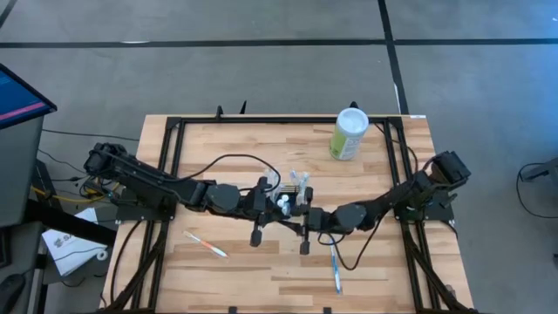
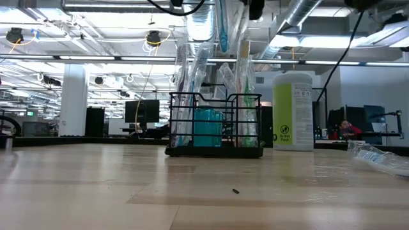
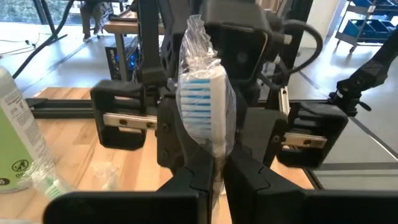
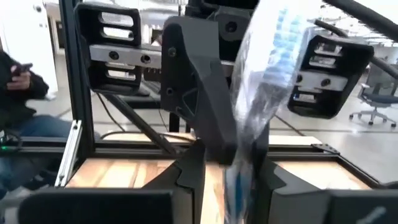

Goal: Pick & Place toothbrushing station
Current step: Put the left blue toothbrush into the right compartment of the organizer

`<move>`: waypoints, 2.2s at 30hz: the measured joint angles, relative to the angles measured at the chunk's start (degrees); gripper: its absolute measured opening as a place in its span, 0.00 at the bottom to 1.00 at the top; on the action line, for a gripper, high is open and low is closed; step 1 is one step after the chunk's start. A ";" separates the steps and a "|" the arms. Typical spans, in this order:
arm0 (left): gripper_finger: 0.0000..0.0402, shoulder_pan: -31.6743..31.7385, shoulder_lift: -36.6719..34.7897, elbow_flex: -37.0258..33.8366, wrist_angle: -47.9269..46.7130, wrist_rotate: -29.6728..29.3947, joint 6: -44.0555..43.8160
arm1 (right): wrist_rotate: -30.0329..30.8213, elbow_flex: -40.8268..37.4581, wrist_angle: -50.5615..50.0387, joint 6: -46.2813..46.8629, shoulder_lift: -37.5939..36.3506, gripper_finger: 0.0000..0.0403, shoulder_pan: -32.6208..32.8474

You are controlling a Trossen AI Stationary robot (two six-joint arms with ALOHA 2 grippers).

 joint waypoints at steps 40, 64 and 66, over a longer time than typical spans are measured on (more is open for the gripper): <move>0.15 -0.30 -3.21 -0.05 -3.74 -0.51 0.50 | 6.40 -0.63 -12.98 3.85 -6.60 0.03 4.26; 0.15 -3.58 -4.85 -0.02 -9.99 0.27 -2.56 | 20.72 -15.01 8.92 -2.87 -9.70 0.03 4.41; 0.15 -3.85 -4.85 -0.02 -10.01 0.01 -2.56 | 20.52 -15.59 8.35 -2.37 -9.47 0.03 3.58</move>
